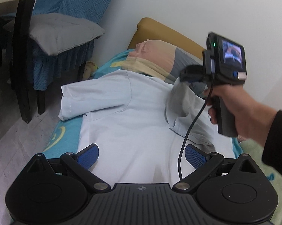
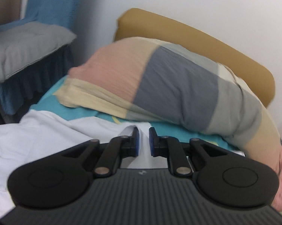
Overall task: Fold clothes
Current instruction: 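Grasp the edge of the white T-shirt strip with the right gripper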
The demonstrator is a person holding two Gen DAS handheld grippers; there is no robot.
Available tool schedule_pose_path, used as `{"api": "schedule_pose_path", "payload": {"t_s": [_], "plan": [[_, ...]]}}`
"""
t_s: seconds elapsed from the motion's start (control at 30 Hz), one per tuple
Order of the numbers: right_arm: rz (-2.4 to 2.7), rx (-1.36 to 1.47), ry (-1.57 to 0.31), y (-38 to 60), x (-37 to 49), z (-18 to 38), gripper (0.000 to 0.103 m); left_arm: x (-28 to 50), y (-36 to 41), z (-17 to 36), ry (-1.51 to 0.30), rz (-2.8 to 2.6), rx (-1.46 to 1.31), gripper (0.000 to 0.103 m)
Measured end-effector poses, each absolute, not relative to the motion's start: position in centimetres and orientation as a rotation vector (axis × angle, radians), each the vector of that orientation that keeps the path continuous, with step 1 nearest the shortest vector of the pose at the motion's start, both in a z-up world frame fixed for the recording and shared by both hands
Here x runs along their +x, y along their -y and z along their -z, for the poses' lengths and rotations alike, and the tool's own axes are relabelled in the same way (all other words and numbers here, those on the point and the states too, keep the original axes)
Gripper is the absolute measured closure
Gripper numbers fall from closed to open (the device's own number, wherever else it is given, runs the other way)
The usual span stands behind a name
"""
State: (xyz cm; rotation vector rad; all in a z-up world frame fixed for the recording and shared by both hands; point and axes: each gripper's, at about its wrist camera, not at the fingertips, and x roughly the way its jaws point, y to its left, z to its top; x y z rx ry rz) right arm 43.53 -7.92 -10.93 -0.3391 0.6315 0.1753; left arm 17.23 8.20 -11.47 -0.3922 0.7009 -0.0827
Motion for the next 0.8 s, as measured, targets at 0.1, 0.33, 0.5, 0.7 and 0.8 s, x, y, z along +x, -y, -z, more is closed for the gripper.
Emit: {"api": "schedule_pose_path", "payload": {"t_s": [0.1, 0.33, 0.5, 0.7, 0.8], "plan": [[-0.224, -0.329, -0.607, 7.0, 42.4, 9.8, 0.019, 16.6, -8.4, 11.0, -0.687, 0.076, -0.383, 0.003], [-0.557, -0.392, -0.638, 0.9, 38.3, 9.6, 0.018, 13.8, -11.0, 10.5, -0.68, 0.026, -0.386, 0.003], [-0.932, -0.605, -0.686, -5.7, 33.8, 12.9, 0.018, 13.2, -14.4, 10.3, -0.68, -0.071, -0.448, 0.003], [-1.021, -0.74, -0.759, -9.3, 34.1, 17.4, 0.018, 14.0, -16.5, 11.1, -0.716, -0.17, -0.457, 0.003], [-0.99, -0.788, -0.71, -10.4, 34.1, 18.9, 0.018, 14.9, -16.5, 11.8, -0.753, -0.195, -0.442, 0.003]]}}
